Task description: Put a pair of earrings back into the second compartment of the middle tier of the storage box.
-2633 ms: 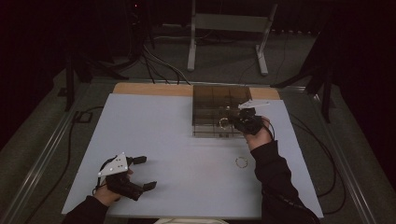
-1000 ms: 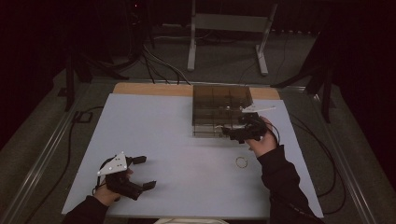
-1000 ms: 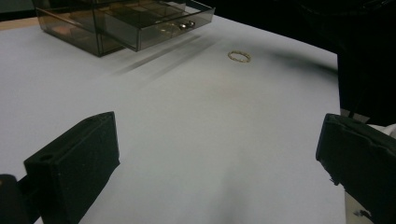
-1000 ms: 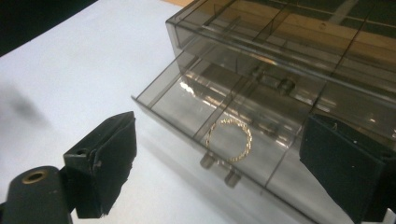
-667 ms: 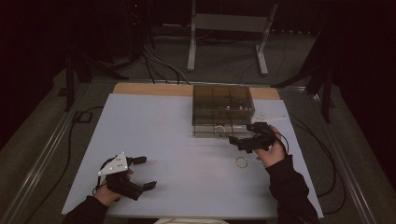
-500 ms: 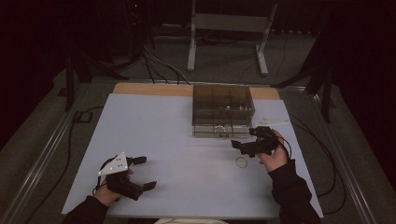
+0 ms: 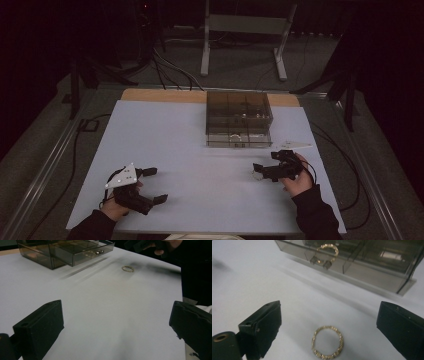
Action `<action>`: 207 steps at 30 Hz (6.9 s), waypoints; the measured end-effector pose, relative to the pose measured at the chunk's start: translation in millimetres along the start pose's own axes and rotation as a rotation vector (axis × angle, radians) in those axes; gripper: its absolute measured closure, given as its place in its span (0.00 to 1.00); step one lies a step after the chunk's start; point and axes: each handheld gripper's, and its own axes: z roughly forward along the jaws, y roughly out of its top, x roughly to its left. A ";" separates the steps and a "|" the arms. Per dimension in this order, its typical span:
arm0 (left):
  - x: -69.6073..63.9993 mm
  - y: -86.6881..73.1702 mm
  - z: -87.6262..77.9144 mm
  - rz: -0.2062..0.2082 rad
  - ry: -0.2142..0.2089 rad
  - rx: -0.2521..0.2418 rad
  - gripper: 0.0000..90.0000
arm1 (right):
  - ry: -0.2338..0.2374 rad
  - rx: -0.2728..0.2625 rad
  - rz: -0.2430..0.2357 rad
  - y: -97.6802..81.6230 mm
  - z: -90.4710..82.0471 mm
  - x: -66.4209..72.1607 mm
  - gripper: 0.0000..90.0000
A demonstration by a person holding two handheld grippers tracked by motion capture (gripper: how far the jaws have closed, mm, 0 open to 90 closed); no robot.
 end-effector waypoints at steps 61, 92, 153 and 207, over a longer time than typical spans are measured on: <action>-0.3 0.5 0.9 0.001 -0.001 0.001 0.00 | -0.202 0.100 -0.011 -30.1 7.1 15.3 0.96; 0.1 0.6 0.3 0.004 0.000 -0.002 0.00 | -0.176 0.003 -0.036 26.0 -9.4 14.7 0.96; 0.0 0.4 -0.4 0.007 0.002 0.004 0.00 | -0.171 -0.039 0.007 95.9 53.8 -9.2 0.96; 0.8 -1.2 -2.7 -0.007 0.008 -0.005 0.00 | 0.124 -0.129 -0.135 76.1 29.5 53.5 0.00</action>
